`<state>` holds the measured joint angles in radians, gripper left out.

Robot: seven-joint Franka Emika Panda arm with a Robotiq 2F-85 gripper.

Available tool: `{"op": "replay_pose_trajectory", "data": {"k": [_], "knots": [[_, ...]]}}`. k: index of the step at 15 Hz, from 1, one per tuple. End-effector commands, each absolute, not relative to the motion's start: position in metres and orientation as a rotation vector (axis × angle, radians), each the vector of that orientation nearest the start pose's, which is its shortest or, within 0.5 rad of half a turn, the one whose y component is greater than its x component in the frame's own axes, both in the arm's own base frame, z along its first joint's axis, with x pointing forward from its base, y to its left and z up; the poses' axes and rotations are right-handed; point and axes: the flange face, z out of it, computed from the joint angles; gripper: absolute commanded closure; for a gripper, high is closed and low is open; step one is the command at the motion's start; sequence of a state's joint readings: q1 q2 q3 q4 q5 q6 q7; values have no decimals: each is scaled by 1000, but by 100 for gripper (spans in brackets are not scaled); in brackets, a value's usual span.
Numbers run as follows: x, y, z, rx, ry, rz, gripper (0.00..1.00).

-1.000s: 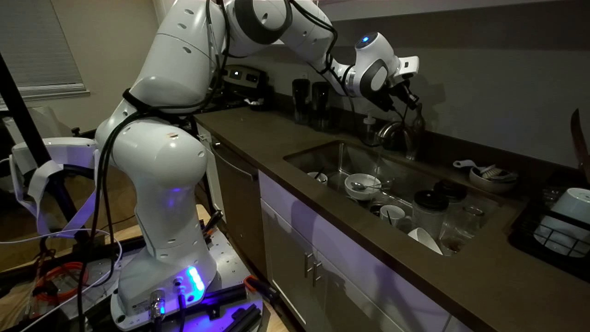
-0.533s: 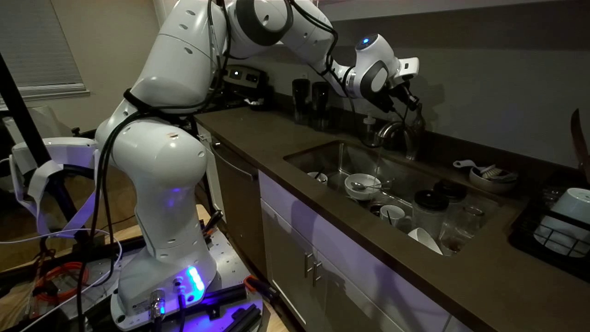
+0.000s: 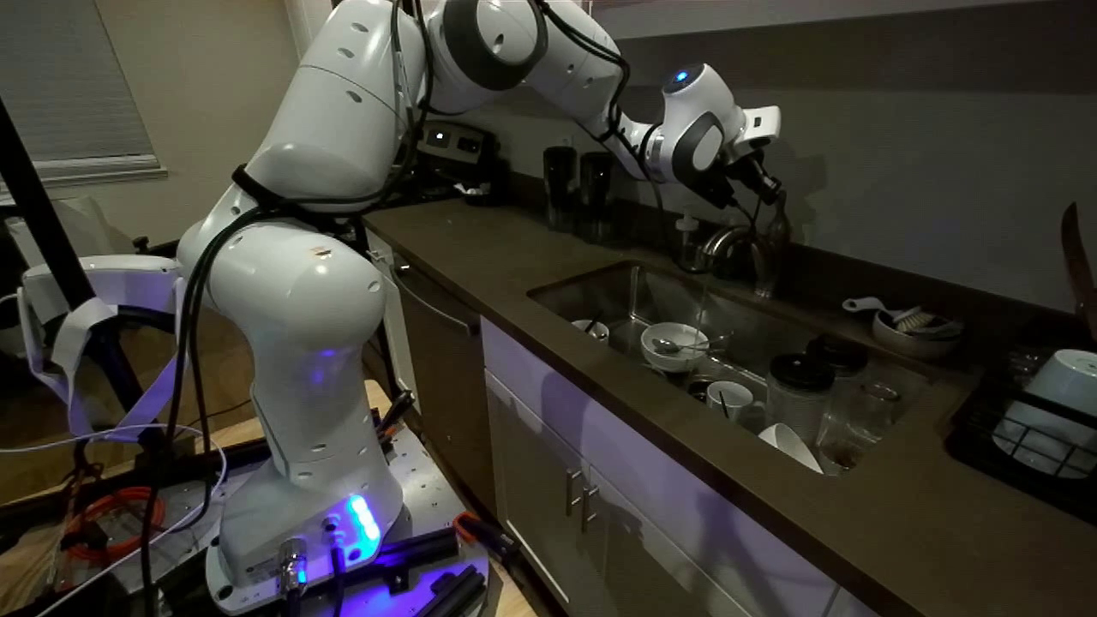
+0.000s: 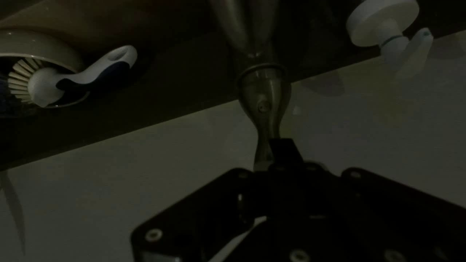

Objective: Lift u the tap handle

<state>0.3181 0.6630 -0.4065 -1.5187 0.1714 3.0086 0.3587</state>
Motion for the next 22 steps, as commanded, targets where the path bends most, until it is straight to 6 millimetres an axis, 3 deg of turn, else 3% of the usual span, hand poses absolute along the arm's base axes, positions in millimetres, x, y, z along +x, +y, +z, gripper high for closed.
{"op": "replay_pose_trajectory", "data": {"k": [1,14,19,22], "knots": [[770,-8,414,-2773,569,-1365,96],[795,-20,423,-2782,548,-1392,96],[770,-11,417,-2761,535,-1375,96],[739,-11,409,-2705,543,-1429,96]]}}
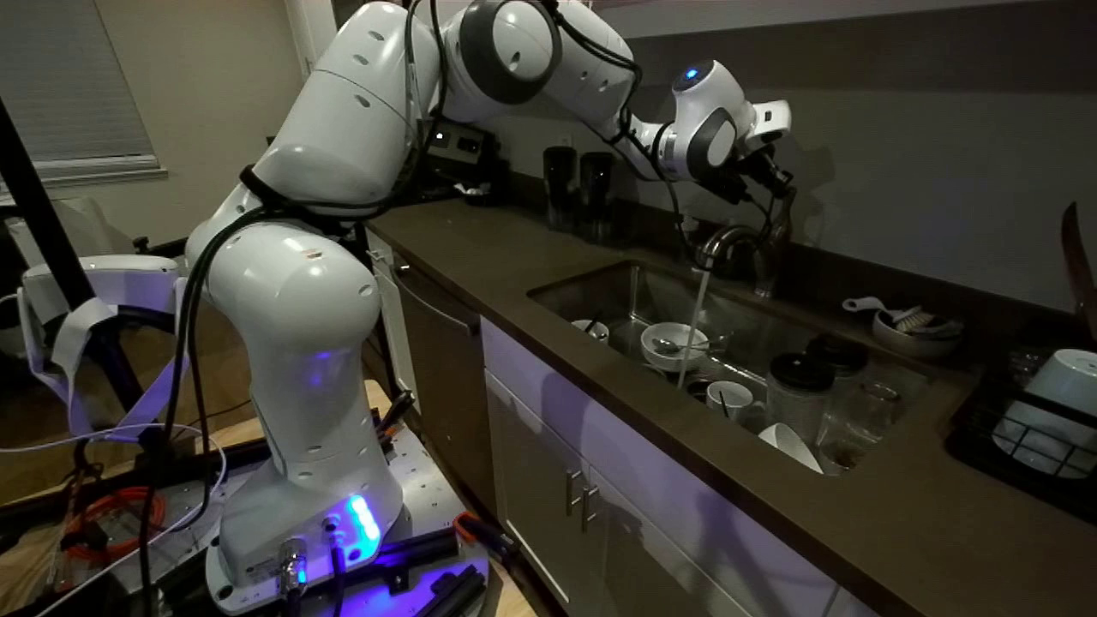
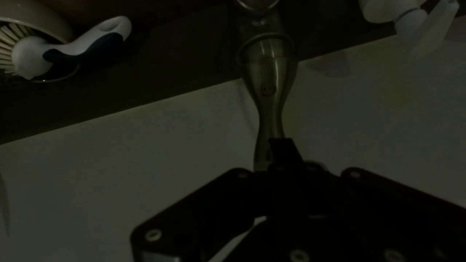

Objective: Lift u the tap handle

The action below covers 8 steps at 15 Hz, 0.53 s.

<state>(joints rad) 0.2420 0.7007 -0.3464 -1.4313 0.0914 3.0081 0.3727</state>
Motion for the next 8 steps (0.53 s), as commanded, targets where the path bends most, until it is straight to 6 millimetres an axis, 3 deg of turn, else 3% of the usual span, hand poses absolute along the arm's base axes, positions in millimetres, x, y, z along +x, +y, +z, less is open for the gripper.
{"op": "replay_pose_trajectory", "data": {"k": [1,5,8], "knots": [[730,-12,406,-2688,542,-1454,96],[684,-18,399,-2632,552,-1523,96],[645,-18,400,-2655,537,-1472,96]]}}
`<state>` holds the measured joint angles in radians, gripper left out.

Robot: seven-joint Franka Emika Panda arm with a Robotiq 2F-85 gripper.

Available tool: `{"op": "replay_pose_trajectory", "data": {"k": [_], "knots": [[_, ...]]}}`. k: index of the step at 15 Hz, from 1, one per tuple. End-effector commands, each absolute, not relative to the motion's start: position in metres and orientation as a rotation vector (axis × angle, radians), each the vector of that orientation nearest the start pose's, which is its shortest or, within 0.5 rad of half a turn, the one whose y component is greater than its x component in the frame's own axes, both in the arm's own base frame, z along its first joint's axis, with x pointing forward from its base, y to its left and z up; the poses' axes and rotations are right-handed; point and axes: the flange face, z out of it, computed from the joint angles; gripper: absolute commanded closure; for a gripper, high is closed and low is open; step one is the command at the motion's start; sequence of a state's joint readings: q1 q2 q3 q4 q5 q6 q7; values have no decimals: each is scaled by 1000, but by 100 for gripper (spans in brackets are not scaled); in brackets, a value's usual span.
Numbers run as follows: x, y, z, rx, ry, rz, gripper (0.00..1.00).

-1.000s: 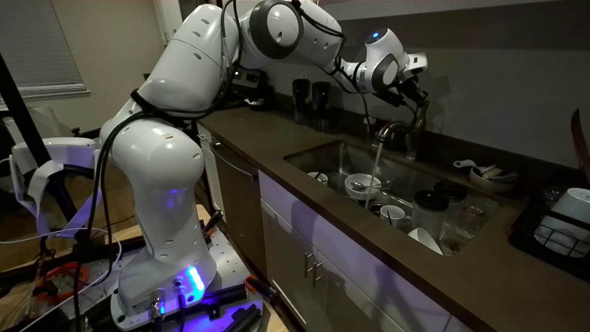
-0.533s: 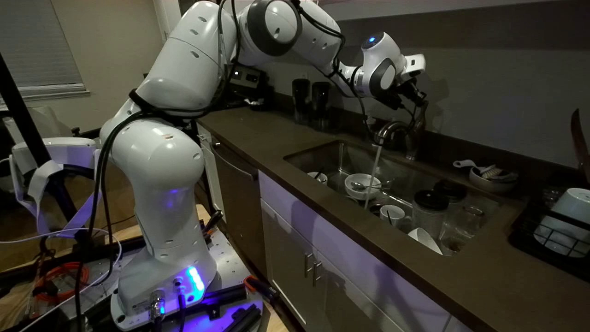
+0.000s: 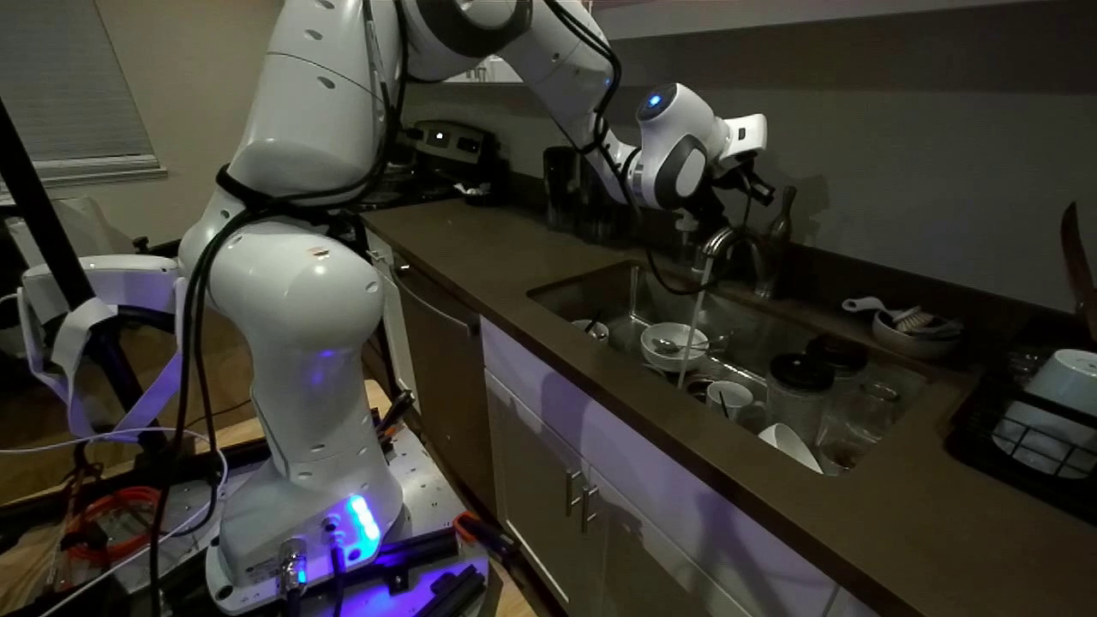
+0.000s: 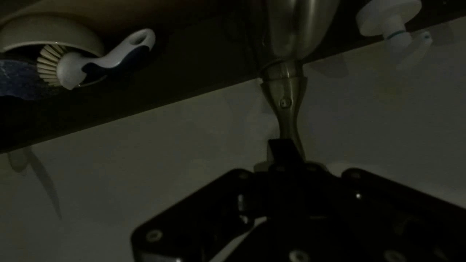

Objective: Lift u the tap handle

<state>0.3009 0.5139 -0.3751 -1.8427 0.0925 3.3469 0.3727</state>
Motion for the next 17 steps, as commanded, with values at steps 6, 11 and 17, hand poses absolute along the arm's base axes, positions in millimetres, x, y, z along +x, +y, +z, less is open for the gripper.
{"op": "replay_pose_trajectory", "data": {"k": [6,11,17], "knots": [[558,-39,407,-2745,558,-1255,96],[535,-73,404,-2838,540,-1156,96],[529,-64,410,-2963,387,-1075,96]]}}
